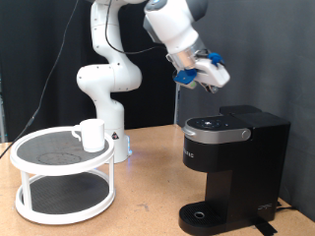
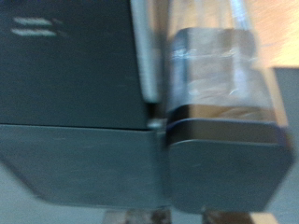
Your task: Make a cup of coffee with the keurig machine
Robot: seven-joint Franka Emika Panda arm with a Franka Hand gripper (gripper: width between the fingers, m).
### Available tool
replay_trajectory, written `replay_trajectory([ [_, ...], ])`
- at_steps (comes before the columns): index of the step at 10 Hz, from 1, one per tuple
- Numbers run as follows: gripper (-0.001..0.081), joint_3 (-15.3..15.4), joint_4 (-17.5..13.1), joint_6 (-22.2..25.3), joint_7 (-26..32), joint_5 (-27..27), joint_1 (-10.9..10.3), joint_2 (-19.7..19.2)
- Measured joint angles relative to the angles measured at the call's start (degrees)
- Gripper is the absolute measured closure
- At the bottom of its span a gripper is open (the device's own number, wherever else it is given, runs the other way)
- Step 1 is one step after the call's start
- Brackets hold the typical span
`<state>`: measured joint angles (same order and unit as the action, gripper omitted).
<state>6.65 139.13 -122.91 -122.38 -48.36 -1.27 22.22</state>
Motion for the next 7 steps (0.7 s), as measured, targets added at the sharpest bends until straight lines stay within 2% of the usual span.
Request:
replay_trajectory([
  [1, 0.0806, 0.1, 2.9, -5.0, -0.3, -3.6, 0.0, 2.5],
  [2, 0.0806, -0.2, 5.2, -7.5, 0.1, -6.0, 0.0, 4.8],
  [3, 0.0806, -0.7, 7.2, -8.0, 0.2, -7.0, 0.0, 7.4],
  [5, 0.0806, -0.7, 7.2, -7.5, 0.4, -6.5, 0.0, 7.1],
  [7, 0.0806, -0.9, 8.7, -8.7, -0.2, -6.8, 0.8, 7.6],
])
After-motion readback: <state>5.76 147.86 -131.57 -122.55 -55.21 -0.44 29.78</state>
